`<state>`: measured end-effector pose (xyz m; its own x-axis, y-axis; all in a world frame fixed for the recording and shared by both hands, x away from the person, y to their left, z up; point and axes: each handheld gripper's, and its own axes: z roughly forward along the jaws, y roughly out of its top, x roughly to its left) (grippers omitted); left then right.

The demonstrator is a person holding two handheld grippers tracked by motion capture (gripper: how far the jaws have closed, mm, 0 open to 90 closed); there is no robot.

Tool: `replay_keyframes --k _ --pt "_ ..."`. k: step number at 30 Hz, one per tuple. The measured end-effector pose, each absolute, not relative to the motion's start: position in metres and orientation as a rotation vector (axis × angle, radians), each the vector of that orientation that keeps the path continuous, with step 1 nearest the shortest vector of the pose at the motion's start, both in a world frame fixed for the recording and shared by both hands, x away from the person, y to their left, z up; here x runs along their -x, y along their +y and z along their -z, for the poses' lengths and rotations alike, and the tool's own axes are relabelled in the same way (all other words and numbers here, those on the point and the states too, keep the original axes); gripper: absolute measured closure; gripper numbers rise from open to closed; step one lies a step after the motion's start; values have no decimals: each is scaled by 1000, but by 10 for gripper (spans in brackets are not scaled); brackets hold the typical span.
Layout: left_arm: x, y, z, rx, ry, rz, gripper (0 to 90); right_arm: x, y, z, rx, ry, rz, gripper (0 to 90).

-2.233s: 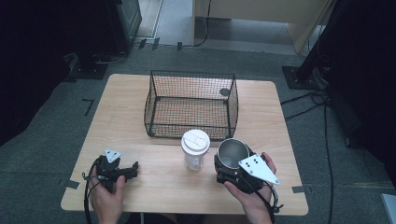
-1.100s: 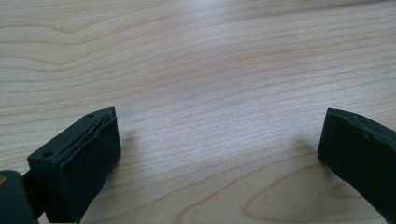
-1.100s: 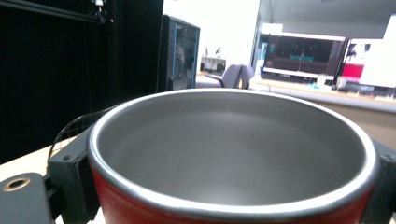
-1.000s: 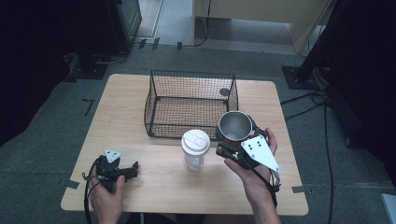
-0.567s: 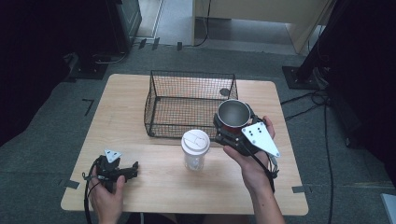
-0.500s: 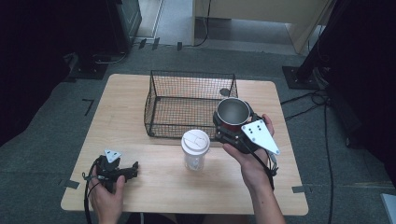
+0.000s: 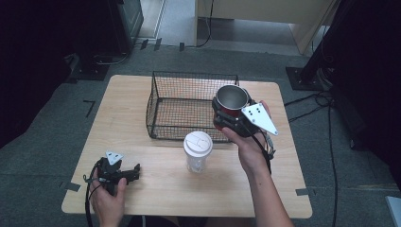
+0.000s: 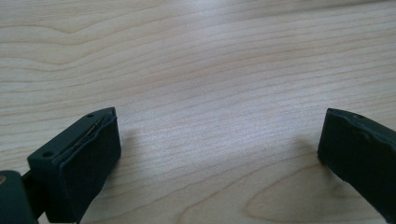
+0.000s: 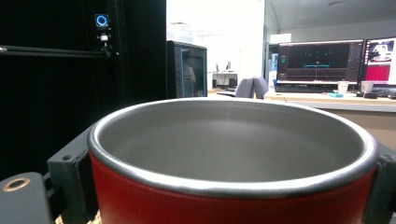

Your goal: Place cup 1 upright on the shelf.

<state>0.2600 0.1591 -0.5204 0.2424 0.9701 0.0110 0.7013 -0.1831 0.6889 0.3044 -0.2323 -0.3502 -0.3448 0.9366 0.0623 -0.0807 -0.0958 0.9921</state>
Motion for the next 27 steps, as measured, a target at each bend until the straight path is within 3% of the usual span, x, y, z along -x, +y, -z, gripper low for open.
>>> replay_keyframes --k 12,27 --pt "-260 159 520 -1956 1521 -620 0 -350 -219 355 -1017 1375 -1559 71" --pt "-260 159 520 -1957 1521 -620 0 -401 -205 391 -1113 1431 -1523 71"
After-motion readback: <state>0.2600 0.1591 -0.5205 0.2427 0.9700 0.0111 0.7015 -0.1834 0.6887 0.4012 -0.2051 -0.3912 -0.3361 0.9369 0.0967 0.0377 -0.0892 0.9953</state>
